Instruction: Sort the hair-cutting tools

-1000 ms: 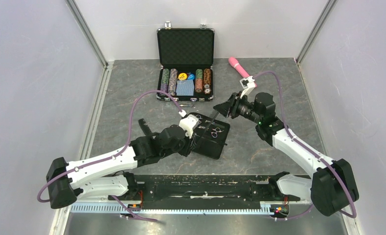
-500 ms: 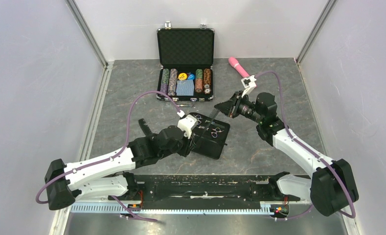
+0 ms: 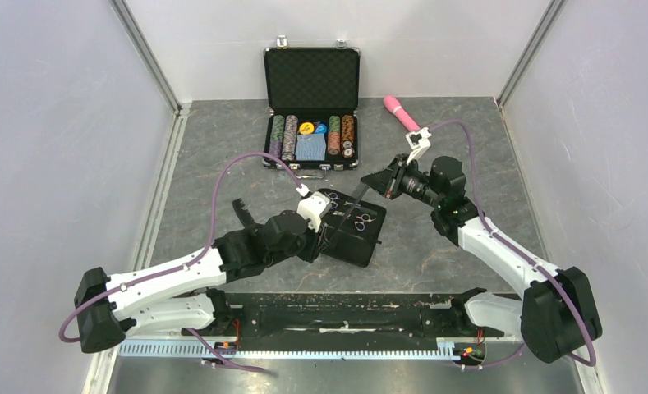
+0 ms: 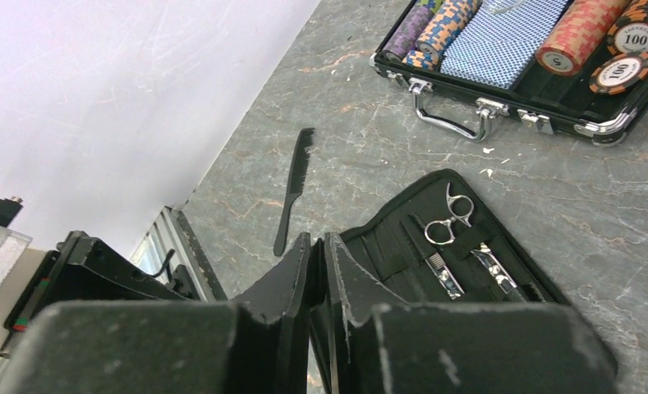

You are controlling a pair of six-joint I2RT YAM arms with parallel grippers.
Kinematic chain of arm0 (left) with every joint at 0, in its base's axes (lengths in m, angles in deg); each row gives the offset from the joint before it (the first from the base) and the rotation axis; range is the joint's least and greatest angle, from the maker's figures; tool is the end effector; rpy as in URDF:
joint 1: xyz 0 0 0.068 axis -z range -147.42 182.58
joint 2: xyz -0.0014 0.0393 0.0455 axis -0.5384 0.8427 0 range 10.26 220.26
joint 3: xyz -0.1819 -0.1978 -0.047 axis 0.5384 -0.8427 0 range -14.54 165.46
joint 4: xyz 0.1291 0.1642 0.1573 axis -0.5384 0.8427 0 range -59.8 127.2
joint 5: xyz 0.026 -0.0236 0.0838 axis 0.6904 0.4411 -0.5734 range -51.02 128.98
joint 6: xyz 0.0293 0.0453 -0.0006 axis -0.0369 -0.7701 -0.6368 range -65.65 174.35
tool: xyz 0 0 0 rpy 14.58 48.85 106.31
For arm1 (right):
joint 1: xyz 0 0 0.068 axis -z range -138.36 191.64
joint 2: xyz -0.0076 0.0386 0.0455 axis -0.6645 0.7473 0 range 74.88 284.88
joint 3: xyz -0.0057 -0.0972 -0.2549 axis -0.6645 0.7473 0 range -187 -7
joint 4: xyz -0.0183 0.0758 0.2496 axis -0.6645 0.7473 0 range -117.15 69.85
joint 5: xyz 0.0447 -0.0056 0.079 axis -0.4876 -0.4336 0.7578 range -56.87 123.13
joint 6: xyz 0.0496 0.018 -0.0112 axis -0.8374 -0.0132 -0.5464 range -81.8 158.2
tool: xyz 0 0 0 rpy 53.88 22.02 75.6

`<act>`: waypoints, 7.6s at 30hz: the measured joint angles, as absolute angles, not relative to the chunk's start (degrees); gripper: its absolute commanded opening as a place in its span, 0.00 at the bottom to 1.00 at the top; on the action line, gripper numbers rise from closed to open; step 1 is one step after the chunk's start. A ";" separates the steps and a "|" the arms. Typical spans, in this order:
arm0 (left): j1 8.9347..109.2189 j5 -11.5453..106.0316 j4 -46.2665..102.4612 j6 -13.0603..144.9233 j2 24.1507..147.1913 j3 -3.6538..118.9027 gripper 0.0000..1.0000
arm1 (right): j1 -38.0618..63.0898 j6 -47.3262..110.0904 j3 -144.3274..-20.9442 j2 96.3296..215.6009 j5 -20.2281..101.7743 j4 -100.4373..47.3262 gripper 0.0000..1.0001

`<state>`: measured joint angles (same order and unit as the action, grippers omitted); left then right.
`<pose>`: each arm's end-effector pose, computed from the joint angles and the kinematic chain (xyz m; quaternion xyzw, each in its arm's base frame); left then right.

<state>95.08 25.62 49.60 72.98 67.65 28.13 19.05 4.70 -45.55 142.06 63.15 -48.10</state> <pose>0.1089 -0.1911 0.2708 0.2773 0.8342 -0.2246 0.4204 0.2382 0.1184 0.2781 -0.1006 0.7401 0.4710 0.4694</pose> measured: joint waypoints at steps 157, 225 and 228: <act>77.79 46.53 55.00 93.44 96.50 28.98 0.34 | 20.58 17.99 -24.65 135.77 29.27 -27.77 0.70; 78.09 45.90 55.87 93.42 96.85 29.66 0.33 | 5.48 17.14 -37.18 148.33 28.27 -27.07 0.76; 78.09 45.72 55.87 93.42 96.85 29.66 0.33 | 5.48 17.25 -37.22 145.73 26.89 -26.07 0.77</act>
<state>78.09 45.72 55.87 93.42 96.85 29.66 5.48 17.25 -37.22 145.73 26.89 -26.07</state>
